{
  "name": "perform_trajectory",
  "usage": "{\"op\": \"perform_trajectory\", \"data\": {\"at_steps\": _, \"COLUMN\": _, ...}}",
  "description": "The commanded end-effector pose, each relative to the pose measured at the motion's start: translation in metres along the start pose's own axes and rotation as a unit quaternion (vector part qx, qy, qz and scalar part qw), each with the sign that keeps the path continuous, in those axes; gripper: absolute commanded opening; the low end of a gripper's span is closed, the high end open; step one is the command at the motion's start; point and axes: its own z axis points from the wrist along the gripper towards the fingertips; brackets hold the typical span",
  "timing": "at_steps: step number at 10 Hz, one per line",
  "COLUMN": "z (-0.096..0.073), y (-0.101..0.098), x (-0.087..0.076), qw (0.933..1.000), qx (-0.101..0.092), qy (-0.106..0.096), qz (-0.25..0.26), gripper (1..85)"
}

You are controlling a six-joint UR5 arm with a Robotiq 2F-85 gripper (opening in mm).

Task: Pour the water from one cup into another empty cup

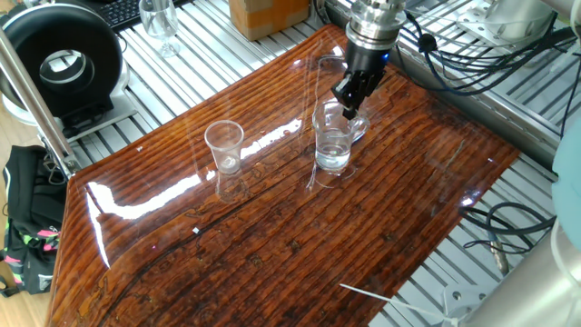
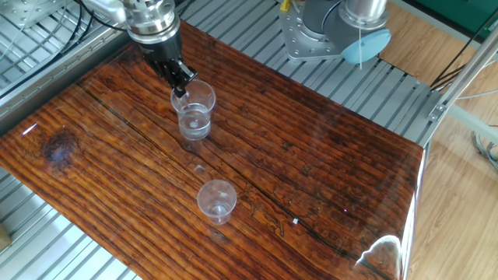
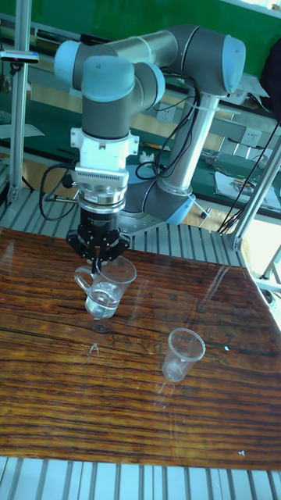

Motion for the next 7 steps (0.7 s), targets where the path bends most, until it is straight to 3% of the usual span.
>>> {"op": "perform_trajectory", "data": {"at_steps": 1, "z": -0.025, "y": 0.021, "x": -0.007, "qw": 0.9999, "qx": 0.008, "qy": 0.005, "qz": 0.009, "gripper": 1.7}}
{"op": "perform_trajectory", "data": {"at_steps": 4, "z": -0.038, "y": 0.036, "x": -0.016, "qw": 0.9993, "qx": 0.037, "qy": 0.001, "qz": 0.003, "gripper": 1.7}}
{"op": "perform_trajectory", "data": {"at_steps": 7, "z": -0.049, "y": 0.052, "x": -0.025, "qw": 0.9990, "qx": 0.045, "qy": 0.001, "qz": 0.005, "gripper": 1.7}}
